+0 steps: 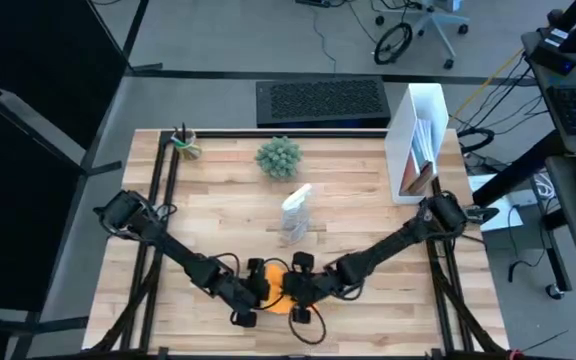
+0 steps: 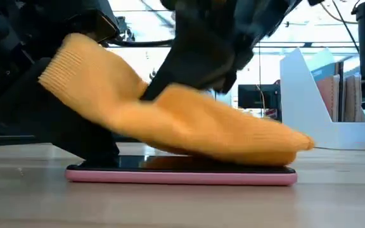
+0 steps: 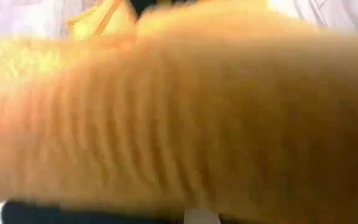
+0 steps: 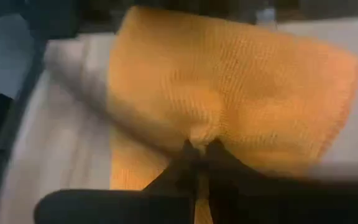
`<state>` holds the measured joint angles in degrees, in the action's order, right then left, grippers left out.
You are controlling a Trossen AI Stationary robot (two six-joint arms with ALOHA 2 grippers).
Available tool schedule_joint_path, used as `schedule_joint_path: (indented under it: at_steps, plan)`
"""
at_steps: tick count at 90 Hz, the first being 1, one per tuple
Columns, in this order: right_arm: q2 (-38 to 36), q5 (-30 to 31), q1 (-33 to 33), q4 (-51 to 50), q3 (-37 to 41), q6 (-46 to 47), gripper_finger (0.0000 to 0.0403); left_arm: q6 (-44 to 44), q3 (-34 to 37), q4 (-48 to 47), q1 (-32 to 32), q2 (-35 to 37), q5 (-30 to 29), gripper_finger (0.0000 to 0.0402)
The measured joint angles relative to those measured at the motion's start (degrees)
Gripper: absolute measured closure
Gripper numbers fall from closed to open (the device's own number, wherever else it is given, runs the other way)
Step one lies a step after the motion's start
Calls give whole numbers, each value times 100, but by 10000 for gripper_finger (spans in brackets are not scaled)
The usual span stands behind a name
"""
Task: Apply microfiber cloth
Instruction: Wipe the front of the pink phone with the orange microfiber cloth
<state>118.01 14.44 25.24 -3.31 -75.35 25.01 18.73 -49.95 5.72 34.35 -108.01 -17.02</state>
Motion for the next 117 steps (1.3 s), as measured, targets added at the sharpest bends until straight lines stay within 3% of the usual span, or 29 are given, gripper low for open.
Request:
schedule_joint_path:
  at_steps: [21,66,92,102,117]
  plan:
    - [267,50,26,-219,-29,158,403,-4,-2,-15,0,0,3,355]
    - [144,201,673,-2031,-53,953,403,1,-2,10,0,0,12,355]
    - [-342,340,832,-2428,24,1011,403,29,-2,14,-11,0,35,355]
    - [-417,777,820,-1799,26,661,403,31,-2,15,-20,0,36,355]
    - [-156,835,670,42,6,-319,403,31,-2,23,-20,0,33,355]
